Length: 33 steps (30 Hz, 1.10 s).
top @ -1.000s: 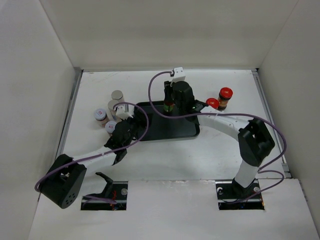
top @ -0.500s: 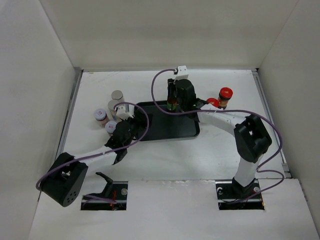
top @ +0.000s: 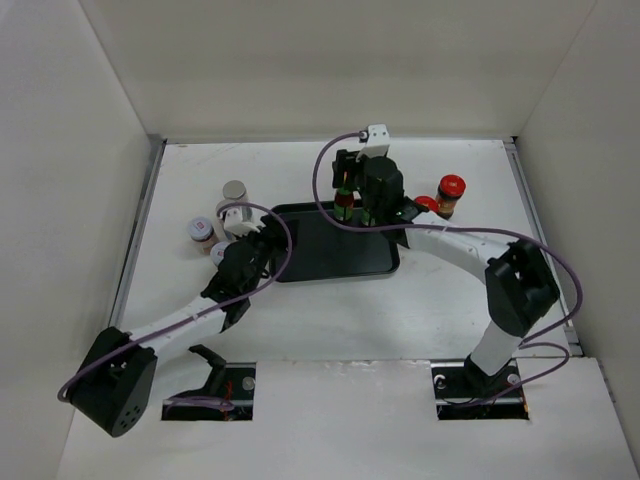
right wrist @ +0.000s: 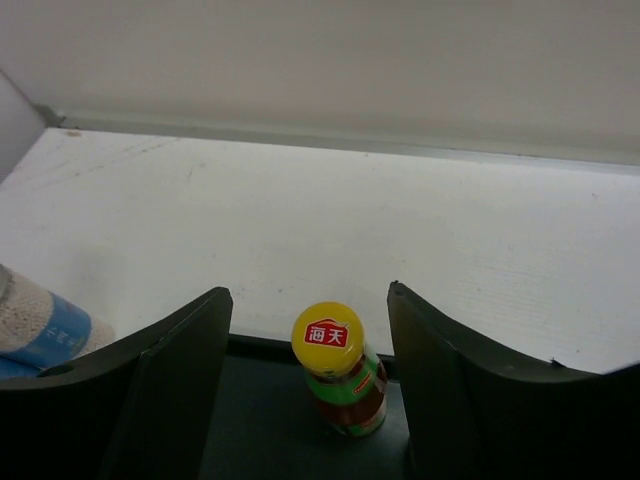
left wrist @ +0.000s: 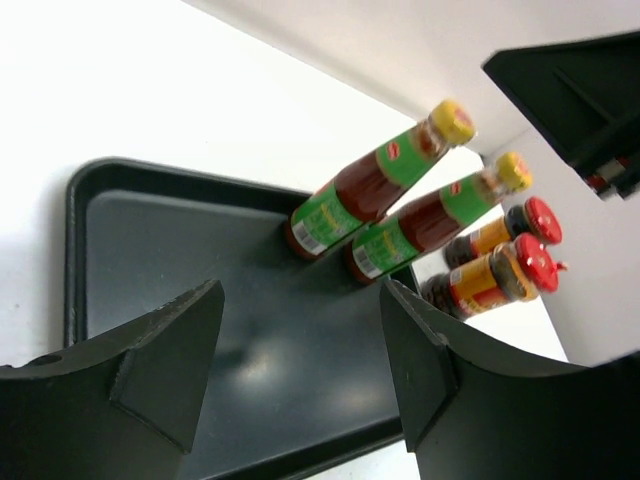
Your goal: Organize the condiment bottles
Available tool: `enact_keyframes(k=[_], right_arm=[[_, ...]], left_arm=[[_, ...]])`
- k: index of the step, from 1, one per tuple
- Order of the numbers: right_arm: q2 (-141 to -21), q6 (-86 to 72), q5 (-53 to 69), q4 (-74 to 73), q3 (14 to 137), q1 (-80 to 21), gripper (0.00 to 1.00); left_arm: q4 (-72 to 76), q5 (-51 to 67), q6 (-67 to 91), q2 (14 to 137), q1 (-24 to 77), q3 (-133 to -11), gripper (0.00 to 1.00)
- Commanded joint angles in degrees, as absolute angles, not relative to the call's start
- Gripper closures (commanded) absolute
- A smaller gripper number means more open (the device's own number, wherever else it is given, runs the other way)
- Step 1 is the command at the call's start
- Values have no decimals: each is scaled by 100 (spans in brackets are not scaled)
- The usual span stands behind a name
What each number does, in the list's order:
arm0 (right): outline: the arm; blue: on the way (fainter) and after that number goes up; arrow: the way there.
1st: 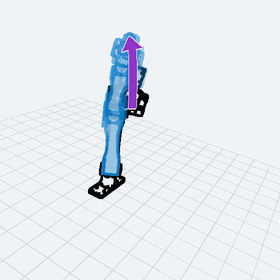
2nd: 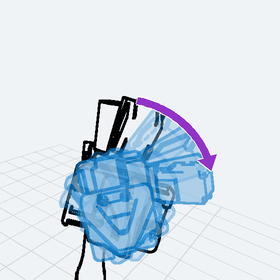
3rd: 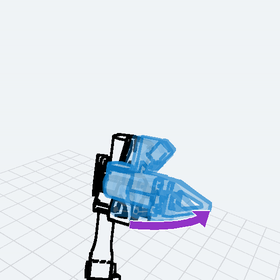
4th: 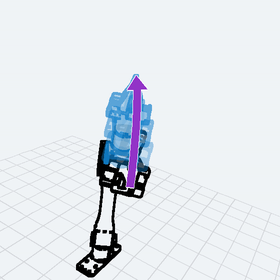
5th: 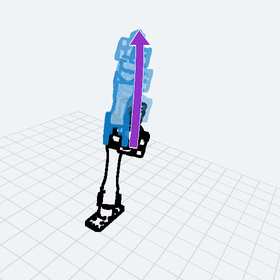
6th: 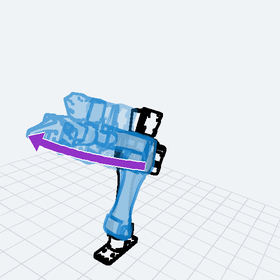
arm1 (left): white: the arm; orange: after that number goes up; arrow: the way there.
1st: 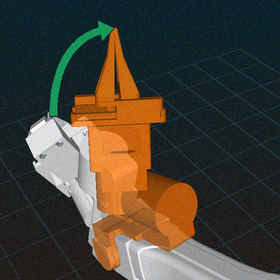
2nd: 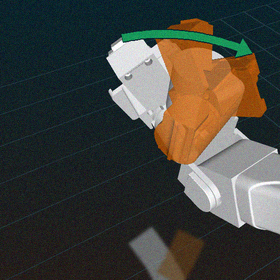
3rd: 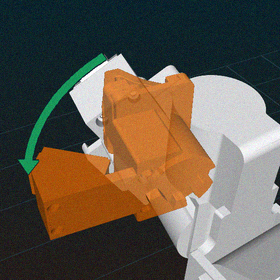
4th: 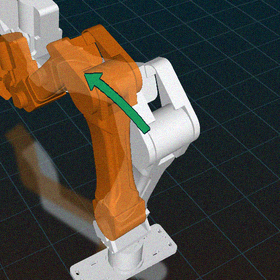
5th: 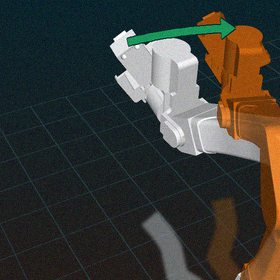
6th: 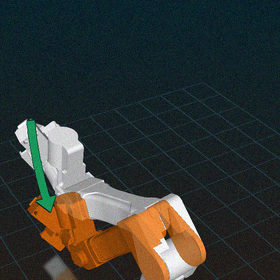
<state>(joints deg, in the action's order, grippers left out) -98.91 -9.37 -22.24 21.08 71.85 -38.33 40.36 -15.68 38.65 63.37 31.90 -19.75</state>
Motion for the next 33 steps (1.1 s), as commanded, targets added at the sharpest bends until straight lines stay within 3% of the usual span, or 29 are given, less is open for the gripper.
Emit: enact_keyframes(k=[1, 3, 5, 6, 7, 9, 11, 13, 18, 23, 33], right_arm=[[-9221, -967, -2180, 2470, 7198, -3915, 28], [-8826, -1010, -2145, 2374, 7102, -3968, 31], [-8387, -1246, -2110, 2382, 6743, -4064, 50], [-8193, -1448, -2109, 2373, 6506, -4126, 68], [-8052, -1589, -2101, 2338, 6321, -4161, 79], [-7692, -1871, -2083, 2277, 5786, -4223, 92], [-7367, -2100, -2083, 2285, 5267, -4284, 91], [-7050, -2223, -2135, 2338, 4775, -4363, 83], [-6610, -2557, -2250, 2671, 3833, -4495, 55], [-6662, -2689, -2268, 2970, 3525, -4688, 52], [-6934, -2654, -2294, 3252, 3428, -4750, 48]], left_arm=[[3693, -1941, 3674, 5951, 3186, -2442, 38], [3210, -2196, 3639, 5793, 3125, -2723, 41], [2814, -2573, 3534, 5704, 3054, -3022, 47], [2630, -2767, 3464, 5687, 3028, -3171, 54], [2480, -2916, 3411, 5687, 3019, -3303, 58], [2033, -3303, 3218, 5756, 2958, -3672, 65], [1523, -3637, 2998, 5932, 2844, -4050, 66], [1109, -3875, 2953, 6029, 2712, -4279, 62], [371, -3955, 2839, 6073, 2299, -4517, 35], [-298, -4060, 2813, 6222, 1956, -4597, 23], [-167, -3595, 2417, 7171, 1797, -4938, 17]])
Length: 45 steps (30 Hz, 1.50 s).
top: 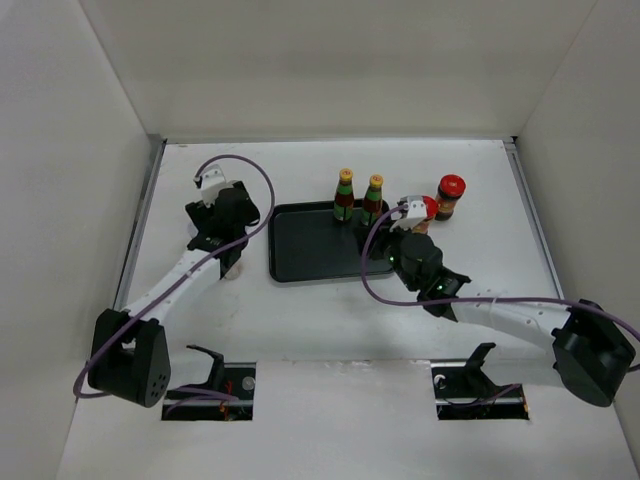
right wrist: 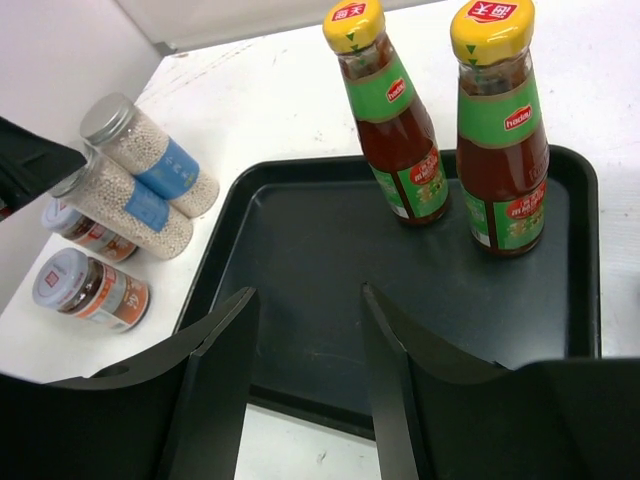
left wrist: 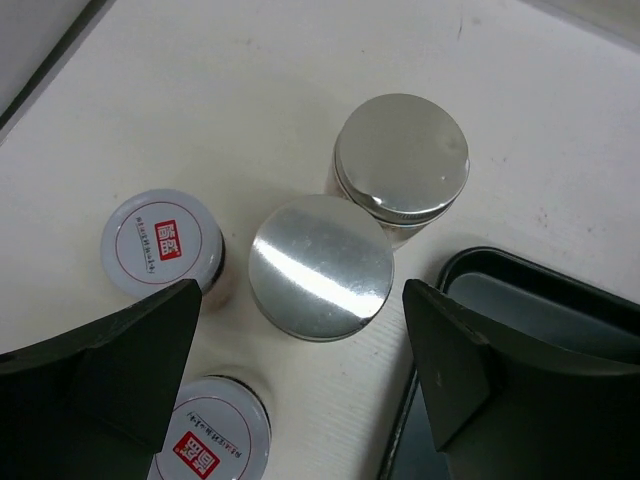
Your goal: Organize the condiment bottles
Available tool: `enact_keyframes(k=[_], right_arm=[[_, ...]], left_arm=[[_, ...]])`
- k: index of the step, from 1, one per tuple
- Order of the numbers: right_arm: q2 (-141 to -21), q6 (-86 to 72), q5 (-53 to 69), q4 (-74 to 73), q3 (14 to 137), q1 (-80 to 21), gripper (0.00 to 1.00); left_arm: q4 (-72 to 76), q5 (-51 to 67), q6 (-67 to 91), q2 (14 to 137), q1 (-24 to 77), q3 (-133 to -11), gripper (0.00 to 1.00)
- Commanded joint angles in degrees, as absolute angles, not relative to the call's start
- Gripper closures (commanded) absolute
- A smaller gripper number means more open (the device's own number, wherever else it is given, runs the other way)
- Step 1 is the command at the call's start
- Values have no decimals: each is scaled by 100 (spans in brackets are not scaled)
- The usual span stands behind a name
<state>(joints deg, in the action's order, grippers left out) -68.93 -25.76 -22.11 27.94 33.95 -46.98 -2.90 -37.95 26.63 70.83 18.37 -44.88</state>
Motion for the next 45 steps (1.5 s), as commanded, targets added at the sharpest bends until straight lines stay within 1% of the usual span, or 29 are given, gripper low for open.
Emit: enact_keyframes(k=[1, 3, 7, 11, 15, 18, 19, 22, 27, 32, 35, 38, 40, 45], right_arm=[[-6943, -2663, -2285, 3252, 3428, -4750, 48], [-6943, -2646, -2285, 3243, 3428, -4750, 48], [-6917, -2637, -2285, 3243, 3428, -4750, 47], [-6900, -2514, -2338, 3182, 3437, -4750, 46], [-6873, -2505, -2399, 3217, 3410, -4750, 45], [-6969, -2505, -2364, 3191, 3463, -4750, 45], [-6952, -2487, -2382, 3217, 3445, -4750, 44], [-6917, -2531, -2364, 3226, 3410, -4750, 44], [-6777, -2505, -2391, 3234, 3366, -4750, 44], [-6653, -2619, -2417, 3252, 3278, -4671, 43], [-6618, -2619, -2627, 3252, 3235, -4601, 41], [-6531, -2672, -2777, 3252, 3155, -4548, 41], [-6513, -2698, -2742, 3261, 3146, -4531, 40], [-6565, -2707, -2690, 3270, 3129, -4443, 40]], left_arm=[[-193, -3621, 2391, 7241, 1788, -4992, 18], [-141, -3691, 2391, 7304, 1771, -5001, 19], [0, -3867, 2251, 7654, 1683, -5106, 25], [44, -3867, 2267, 7734, 1674, -5045, 29], [97, -3788, 2259, 7769, 1657, -4992, 37], [167, -3823, 2285, 7691, 1727, -4922, 48], [254, -3797, 2294, 7464, 1814, -4861, 55], [194, -3867, 2224, 7130, 1990, -4887, 59], [150, -4218, 2048, 6241, 2438, -4948, 59], [131, -4211, 1933, 6055, 3070, -5247, 59], [386, -3974, 2030, 6607, 3448, -5483, 59], [667, -3535, 2030, 7319, 3642, -5773, 59], [1000, -3472, 2022, 7750, 3748, -5914, 59], [1537, -3244, 1899, 8551, 3722, -6231, 59]])
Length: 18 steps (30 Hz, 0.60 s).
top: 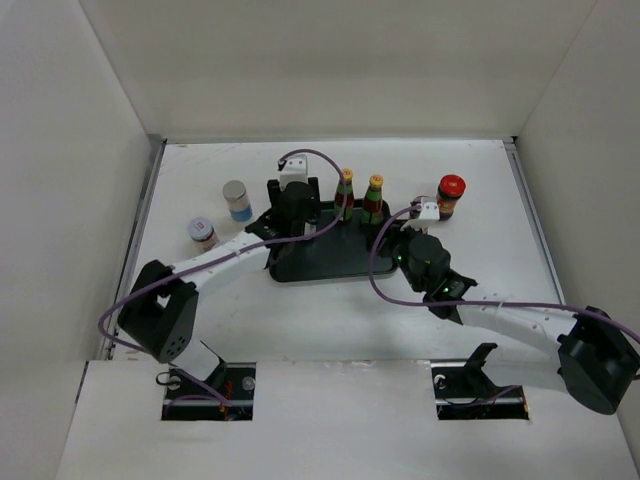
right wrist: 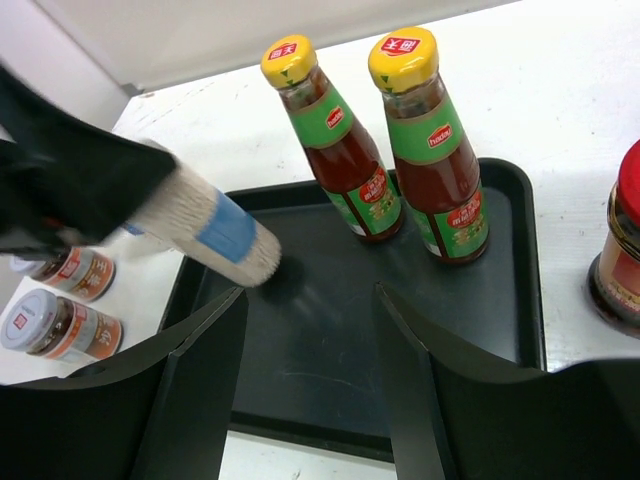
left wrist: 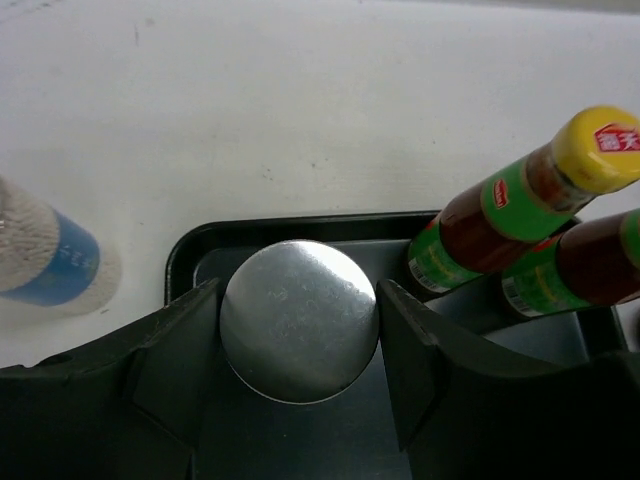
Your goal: Organize the condiment bottles
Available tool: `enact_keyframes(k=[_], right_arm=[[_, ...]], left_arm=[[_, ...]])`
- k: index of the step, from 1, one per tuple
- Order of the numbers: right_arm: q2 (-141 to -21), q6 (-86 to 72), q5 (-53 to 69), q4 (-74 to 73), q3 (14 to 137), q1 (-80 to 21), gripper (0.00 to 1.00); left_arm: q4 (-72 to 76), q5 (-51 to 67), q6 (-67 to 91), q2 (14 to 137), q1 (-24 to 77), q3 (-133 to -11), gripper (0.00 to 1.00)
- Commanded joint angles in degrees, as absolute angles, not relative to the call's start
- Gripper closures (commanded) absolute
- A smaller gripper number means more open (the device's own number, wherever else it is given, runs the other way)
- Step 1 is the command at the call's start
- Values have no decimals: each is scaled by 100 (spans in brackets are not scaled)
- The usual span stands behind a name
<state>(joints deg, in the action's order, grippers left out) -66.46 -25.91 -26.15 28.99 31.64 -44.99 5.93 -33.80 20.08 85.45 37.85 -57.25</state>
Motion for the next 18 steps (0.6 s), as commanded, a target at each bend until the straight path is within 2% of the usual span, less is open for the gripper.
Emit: enact_keyframes(k=[1, 14, 16, 18], right_arm=[[-6583, -2707, -2672, 3270, 3129, -4443, 40], [-6794, -2733, -2522, 3270, 3208, -4443, 40], [-6803, -2733, -2522, 3270, 3217, -4451, 40], [-6829, -2690, -2522, 3270, 3234, -4451, 40]], left_arm=[[1590, -3208, 1898, 8665, 3713, -6266, 59], [2030, -2988, 1776, 9536, 3740, -6591, 59], [2074, -3041, 1688, 9589, 3748, -6592, 55], [2083, -3050, 1705, 9668, 3766, -6609, 47]])
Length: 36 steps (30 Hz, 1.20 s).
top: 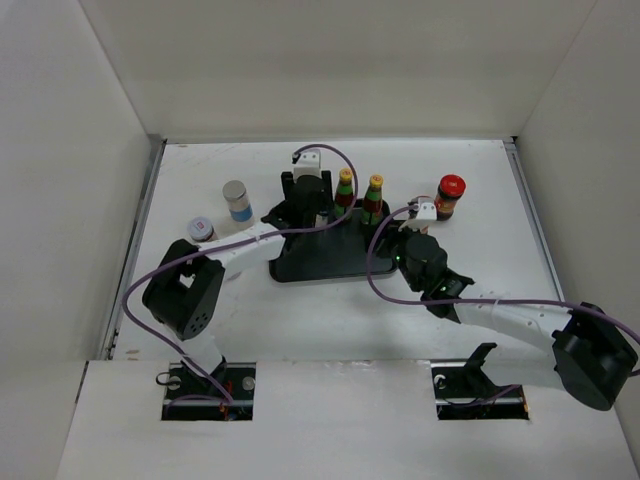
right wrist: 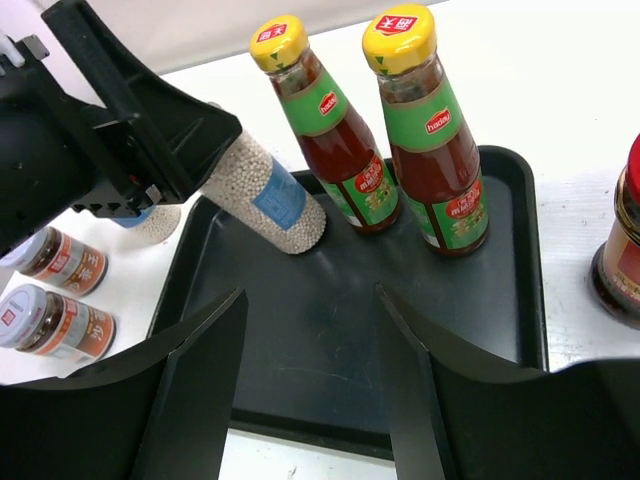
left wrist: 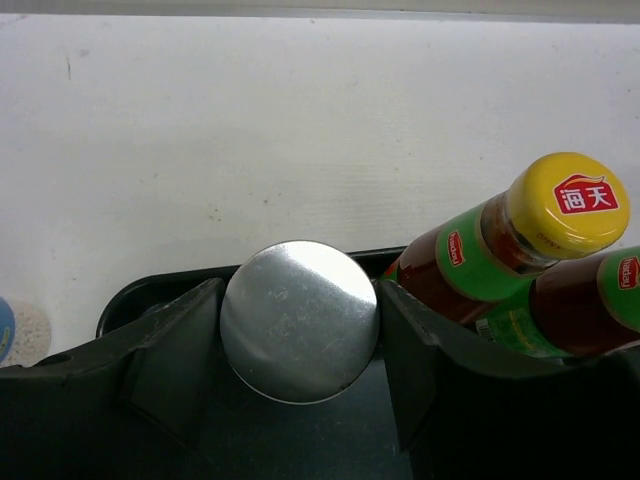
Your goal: Organize the condiment bottles
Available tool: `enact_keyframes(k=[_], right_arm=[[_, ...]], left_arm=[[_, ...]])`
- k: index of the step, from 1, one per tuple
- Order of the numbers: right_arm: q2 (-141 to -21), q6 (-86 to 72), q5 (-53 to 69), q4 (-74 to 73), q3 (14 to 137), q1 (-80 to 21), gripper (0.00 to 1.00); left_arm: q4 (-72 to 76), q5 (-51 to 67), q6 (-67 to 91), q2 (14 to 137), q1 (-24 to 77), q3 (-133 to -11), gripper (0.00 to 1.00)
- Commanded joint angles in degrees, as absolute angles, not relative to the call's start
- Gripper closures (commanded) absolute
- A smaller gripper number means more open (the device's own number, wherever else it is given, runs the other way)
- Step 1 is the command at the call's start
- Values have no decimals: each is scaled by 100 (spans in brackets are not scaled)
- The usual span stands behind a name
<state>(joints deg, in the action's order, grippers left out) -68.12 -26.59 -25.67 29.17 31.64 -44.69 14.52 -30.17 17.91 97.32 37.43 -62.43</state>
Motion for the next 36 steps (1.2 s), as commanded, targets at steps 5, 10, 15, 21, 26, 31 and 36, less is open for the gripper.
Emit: enact_keyframes(k=[5, 10, 15, 21, 26, 31, 36], right_arm=[[-6864, -2716, -2487, 3270, 3252, -4451, 40], [-6855, -2733, -2479, 3270, 3234, -4451, 40], [-6820, -2733, -2479, 3270, 3234, -4451, 40], [-6925, -2707, -2400, 3287, 3287, -4451, 37], [-6943, -2742, -2382, 3287, 3278, -4451, 33], [-6987, -2672, -2303, 3243, 3349, -4469, 27], [-7031, -2698, -2215, 3243, 3375, -4478, 27]], left_arm=[[2083, -3067, 1670, 9651, 3906, -6619, 22], [2022, -3304, 1714, 9230, 3828, -6364, 15], [1829, -4277, 1836, 8378, 3530, -5601, 16], [644, -4650, 2328, 7665, 2625, -5353, 15], [185, -4220, 2478, 7874, 1956, -5537, 14], [36, -3771, 2514, 8375, 1762, -5896, 15], [219, -3709, 2487, 8736, 1674, -6082, 16]])
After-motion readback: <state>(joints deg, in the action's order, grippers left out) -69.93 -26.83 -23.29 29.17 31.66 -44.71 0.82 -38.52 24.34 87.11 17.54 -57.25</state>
